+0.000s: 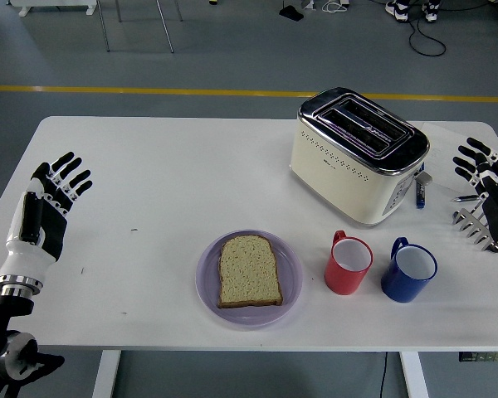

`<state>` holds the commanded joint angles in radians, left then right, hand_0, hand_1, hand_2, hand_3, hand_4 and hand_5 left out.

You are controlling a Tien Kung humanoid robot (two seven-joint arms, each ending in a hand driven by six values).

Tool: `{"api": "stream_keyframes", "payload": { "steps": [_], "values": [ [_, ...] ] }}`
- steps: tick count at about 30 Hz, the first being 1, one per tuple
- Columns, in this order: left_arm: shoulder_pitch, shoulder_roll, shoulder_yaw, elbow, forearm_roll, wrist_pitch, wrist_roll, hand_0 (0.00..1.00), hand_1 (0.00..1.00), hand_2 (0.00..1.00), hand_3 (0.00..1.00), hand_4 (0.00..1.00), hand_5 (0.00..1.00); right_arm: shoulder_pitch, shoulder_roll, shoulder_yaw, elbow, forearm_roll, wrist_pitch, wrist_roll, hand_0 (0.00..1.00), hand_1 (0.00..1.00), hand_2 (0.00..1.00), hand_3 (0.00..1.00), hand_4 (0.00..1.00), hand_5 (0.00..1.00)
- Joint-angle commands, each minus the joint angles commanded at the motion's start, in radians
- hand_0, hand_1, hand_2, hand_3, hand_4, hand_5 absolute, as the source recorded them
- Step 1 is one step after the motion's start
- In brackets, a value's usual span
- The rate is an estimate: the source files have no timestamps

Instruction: Push plate across desktop,pick up the break from the machine,place the break in the plate

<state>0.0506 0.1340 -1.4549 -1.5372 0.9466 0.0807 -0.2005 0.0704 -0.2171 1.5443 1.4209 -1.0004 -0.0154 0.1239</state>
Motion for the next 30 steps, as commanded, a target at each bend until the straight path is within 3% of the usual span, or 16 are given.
{"api": "stream_keyframes", "payload": {
  "steps": [30],
  "values": [
    [-0.058, 0.008, 0.050, 0.042, 0.023, 0.008, 0.002, 0.835, 0.841, 0.874, 0.811, 0.571, 0.998, 0.040, -0.021, 0.101, -0.038, 0.020, 0.008, -0.016, 0.886, 0.794, 0.818, 0.793, 0.504, 0.566]
  ]
}}
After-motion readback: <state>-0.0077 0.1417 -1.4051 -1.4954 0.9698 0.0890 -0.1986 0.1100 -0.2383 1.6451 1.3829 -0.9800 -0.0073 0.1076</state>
